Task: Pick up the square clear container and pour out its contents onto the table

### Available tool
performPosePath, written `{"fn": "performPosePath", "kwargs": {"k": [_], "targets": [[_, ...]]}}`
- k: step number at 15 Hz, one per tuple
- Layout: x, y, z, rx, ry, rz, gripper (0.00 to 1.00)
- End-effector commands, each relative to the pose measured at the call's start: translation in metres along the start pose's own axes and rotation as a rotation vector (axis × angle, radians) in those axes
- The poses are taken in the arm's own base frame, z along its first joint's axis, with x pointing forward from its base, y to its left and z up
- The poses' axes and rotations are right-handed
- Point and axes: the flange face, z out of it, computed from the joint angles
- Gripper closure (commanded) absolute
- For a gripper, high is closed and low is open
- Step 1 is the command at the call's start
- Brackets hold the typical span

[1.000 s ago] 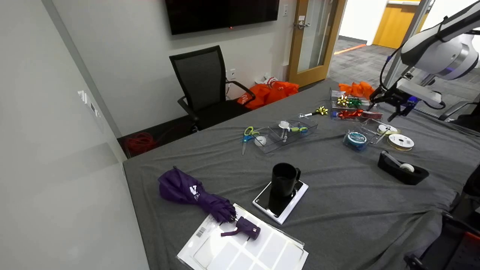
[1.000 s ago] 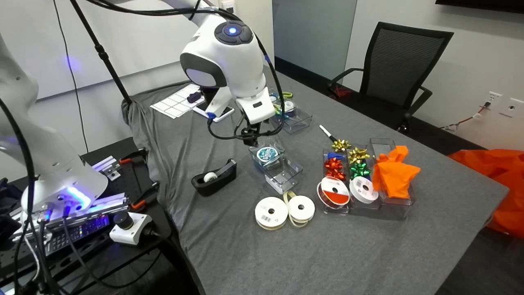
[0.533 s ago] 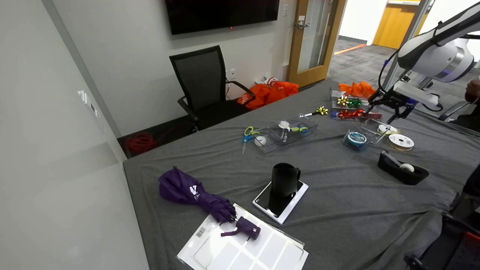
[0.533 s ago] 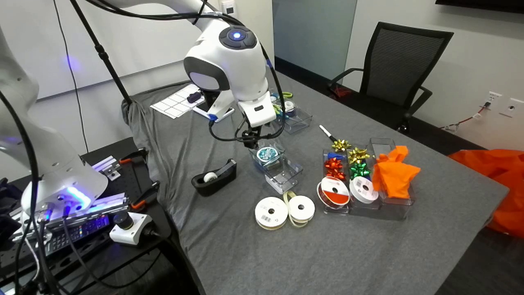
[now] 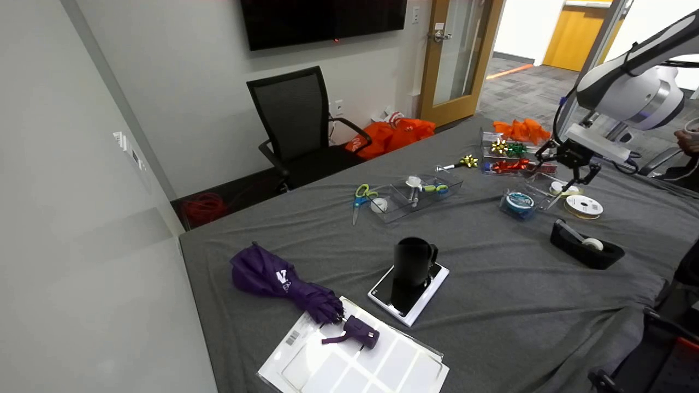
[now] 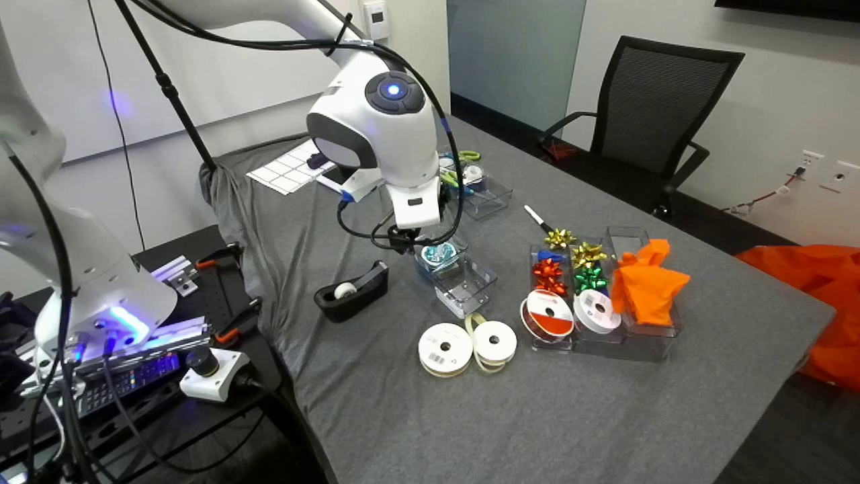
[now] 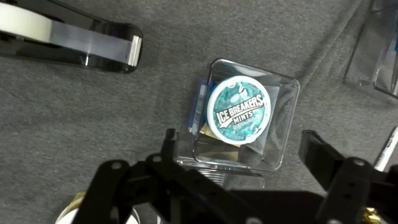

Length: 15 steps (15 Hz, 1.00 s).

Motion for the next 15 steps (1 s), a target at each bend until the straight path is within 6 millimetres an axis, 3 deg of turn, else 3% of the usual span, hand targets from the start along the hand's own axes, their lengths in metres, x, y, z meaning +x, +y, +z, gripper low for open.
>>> {"fn": "performPosePath", "kwargs": {"k": [1,7,8,9,15], "targets": [[0.009,0.004,0.02,-0.002,-0.02,0.14,0.0],[0.017,0.005,0.047,-0.042,-0.015,0.27,0.0],[0.02,0.005,0.051,-0.049,-0.011,0.285,0.25],[0.021,0.005,0.054,-0.053,-0.009,0.296,0.26],[0.03,0.01,0.074,-0.081,0.013,0.321,0.69]]}}
